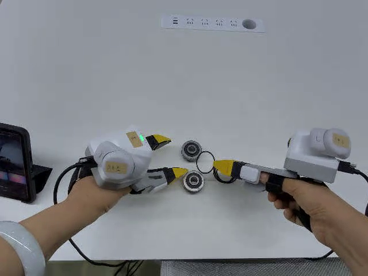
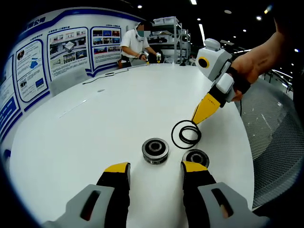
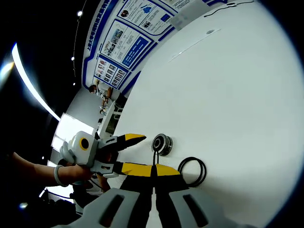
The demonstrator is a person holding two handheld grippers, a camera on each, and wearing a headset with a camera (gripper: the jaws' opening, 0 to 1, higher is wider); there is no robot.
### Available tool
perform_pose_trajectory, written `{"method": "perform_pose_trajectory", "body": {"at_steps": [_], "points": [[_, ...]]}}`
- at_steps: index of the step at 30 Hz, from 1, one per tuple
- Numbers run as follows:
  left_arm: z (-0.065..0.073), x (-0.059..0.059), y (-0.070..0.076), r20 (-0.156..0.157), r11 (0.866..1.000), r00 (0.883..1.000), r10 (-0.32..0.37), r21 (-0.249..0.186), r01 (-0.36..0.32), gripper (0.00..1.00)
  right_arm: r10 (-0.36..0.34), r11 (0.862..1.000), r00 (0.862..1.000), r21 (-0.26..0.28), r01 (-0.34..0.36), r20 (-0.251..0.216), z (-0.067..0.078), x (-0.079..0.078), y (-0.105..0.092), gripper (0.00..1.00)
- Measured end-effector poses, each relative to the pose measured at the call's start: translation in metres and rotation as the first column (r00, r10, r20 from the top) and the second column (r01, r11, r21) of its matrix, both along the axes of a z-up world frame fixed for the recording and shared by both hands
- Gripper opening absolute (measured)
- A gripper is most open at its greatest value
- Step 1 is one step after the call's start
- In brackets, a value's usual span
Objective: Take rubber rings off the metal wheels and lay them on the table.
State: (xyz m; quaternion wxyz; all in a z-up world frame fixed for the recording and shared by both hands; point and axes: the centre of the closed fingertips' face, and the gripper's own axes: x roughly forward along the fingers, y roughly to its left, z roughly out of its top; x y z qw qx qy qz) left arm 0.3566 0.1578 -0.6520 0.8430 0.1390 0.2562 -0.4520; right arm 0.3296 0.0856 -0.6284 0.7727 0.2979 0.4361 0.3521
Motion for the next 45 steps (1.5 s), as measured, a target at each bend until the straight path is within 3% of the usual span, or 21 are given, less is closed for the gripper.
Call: {"method": "perform_pose_trajectory", "body": {"at_steps": [9,19,33,41,45], "points": [[-0.004,-0.006,0.006,-0.014,1.0,1.0,0.004,0.01,-0.004,0.43,-0.057,0.998,0.998,-0.017,0.056,-0.027,-0.01,-0.001,-0.023,0.02],[0.001,-0.01,0.008,-0.013,1.0,1.0,0.019,0.001,-0.019,0.42,-0.05,0.996,0.998,-0.082,0.048,-0.024,-0.024,-0.002,-0.032,0.02],[0.007,-0.018,0.016,-0.013,0.999,0.999,0.044,-0.017,-0.044,0.44,0.046,0.983,0.995,-0.184,-0.03,0.083,-0.025,-0.003,-0.036,0.14],[0.012,-0.029,0.022,-0.024,0.998,0.999,0.047,-0.04,-0.048,0.48,0.102,0.97,0.981,-0.234,-0.062,0.162,-0.021,-0.003,-0.04,0.27],[0.016,-0.033,0.025,-0.034,0.996,0.998,0.061,-0.066,-0.063,0.52,0.142,0.964,0.962,-0.255,-0.08,0.233,-0.014,-0.005,-0.038,0.41]]}}
